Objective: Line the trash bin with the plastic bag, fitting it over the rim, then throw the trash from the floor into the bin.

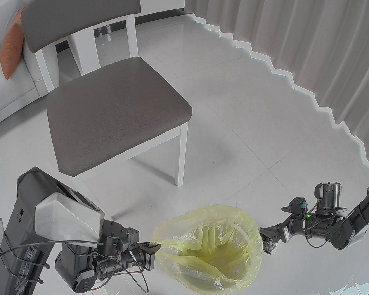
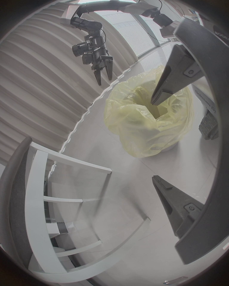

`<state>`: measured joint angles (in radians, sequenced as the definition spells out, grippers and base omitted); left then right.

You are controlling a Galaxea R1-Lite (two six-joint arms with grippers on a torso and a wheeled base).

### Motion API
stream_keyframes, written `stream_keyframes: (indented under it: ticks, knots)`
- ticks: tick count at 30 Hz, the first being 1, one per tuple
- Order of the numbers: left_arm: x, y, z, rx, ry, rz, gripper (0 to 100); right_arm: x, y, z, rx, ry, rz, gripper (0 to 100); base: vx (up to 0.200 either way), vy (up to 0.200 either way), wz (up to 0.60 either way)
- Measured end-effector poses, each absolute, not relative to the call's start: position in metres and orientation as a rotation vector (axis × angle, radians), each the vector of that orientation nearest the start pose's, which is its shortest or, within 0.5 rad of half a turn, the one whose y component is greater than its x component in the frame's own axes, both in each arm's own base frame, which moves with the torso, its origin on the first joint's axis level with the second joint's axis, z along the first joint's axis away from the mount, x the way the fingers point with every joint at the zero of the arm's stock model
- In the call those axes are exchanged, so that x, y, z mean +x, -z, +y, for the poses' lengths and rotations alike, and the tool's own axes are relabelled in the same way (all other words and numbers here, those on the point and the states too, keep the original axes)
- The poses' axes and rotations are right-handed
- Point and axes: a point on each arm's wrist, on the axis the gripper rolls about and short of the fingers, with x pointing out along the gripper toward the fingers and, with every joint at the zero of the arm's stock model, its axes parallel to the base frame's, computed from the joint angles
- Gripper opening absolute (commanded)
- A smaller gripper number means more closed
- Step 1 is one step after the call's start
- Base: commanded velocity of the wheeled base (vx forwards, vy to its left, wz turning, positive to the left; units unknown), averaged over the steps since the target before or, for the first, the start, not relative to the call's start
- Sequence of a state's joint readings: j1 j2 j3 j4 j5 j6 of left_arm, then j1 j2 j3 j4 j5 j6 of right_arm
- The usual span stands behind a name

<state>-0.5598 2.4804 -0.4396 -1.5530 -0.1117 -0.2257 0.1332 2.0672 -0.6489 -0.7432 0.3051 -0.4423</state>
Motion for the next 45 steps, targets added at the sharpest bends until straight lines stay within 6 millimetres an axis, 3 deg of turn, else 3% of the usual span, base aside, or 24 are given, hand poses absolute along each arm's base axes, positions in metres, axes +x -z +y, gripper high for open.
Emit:
stream_keyframes:
  ticks: [17,18,34,45]
  knots:
    - [0.257,0.058,-0.178,-0.082,0.616,0.577,0,0.326,-0.006,0.065,-0.295,-0.62,0.632,100,0.0,0.0,0.0]
    - [0.257,0.058,-0.178,-0.082,0.616,0.575,0,0.326,-0.005,0.066,-0.295,-0.622,0.634,0,0.0,0.0,0.0]
    - [0.254,0.058,-0.181,-0.074,0.616,0.575,0,0.328,0.011,0.067,-0.279,-0.624,0.675,0,0.0,0.0,0.0]
    - [0.257,0.074,-0.176,0.002,0.604,0.589,0,0.338,0.027,0.068,-0.277,-0.626,0.701,0,0.0,0.0,0.0]
